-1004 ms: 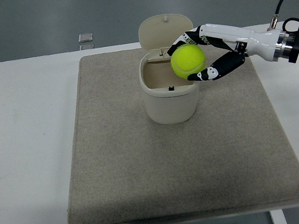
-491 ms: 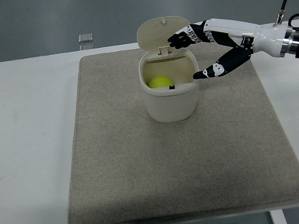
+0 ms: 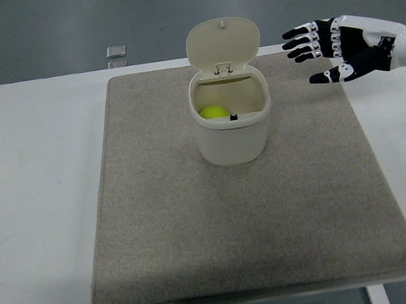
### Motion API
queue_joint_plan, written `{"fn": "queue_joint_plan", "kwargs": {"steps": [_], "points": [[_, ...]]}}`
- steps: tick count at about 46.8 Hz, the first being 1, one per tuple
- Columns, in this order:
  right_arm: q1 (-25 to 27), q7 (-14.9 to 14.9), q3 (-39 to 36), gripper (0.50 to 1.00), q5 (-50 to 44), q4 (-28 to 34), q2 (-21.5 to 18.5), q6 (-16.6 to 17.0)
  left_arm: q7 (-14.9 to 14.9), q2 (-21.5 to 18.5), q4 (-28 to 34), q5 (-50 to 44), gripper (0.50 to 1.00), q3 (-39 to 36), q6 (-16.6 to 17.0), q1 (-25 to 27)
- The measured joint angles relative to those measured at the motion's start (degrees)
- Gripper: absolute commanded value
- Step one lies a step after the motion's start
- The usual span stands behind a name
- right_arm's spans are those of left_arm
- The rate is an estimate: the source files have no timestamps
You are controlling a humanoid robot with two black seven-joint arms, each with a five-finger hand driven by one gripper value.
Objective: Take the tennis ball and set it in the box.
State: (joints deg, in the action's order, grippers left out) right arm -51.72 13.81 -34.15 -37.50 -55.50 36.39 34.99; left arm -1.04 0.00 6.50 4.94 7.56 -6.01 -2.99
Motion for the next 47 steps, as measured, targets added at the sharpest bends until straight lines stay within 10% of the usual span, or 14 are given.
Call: {"fn": "queue_joint_plan", "kwargs": {"steps": [10,25,47], "points": [[0.5,-9.8,0.1,0.86,14.5,5.9,-2.8,0.0,0.0,0.0,0.0,0.0,0.992,0.0,0.0,0.0],[0.4,-16.7,0.2,0.86,32.3,9.7,-6.0,-5.1,0.0,0.0,0.0,0.0,0.992,0.0,0.0,0.0],[0.6,-17.3,-2.2,0.86,39.0,13.3,-11.4,-13.9,0.0,0.0,0.0,0.0,0.992,0.0,0.0,0.0]]}}
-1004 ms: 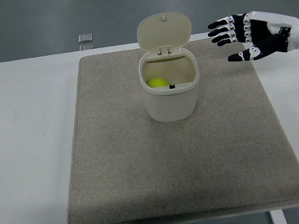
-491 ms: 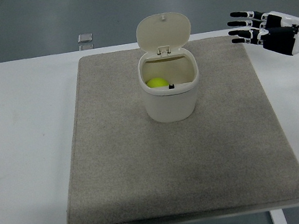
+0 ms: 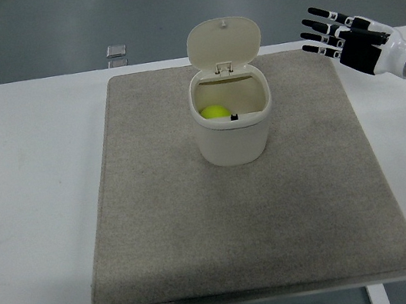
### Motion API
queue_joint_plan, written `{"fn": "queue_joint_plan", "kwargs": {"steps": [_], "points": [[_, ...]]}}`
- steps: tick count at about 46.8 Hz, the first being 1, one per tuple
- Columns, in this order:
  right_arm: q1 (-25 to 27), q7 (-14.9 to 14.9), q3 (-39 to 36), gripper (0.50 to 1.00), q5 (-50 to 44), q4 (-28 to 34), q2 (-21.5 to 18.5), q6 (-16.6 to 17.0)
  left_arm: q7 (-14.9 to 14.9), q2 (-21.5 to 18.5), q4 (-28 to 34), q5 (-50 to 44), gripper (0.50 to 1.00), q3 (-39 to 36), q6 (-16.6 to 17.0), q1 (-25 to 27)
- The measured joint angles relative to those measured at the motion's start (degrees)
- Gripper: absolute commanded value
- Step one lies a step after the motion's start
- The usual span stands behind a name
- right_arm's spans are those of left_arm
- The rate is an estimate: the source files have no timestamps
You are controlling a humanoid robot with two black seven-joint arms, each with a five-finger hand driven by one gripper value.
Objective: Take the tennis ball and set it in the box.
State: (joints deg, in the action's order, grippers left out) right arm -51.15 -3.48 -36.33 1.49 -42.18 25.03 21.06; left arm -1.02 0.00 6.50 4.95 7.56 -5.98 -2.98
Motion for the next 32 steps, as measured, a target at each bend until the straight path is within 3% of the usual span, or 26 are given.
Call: {"fn": "queue_joint_plan", "kwargs": {"steps": [9,12,32], "points": [[0.1,0.1,-0.3,0.862,3.6,0.0,-0.2,-1.7,0.0,0.0,0.0,0.0,0.992,0.0,0.0,0.0],[0.1,0.1,-0.2,0.923,4.0,0.0,-0.2,-1.8,0.0,0.0,0.0,0.0,0.992,0.0,0.0,0.0],[1.4,0.0,0.0,0.926,3.8,0.0,0.0,-1.1,0.0,0.0,0.0,0.0,0.992,0.0,0.0,0.0]]}}
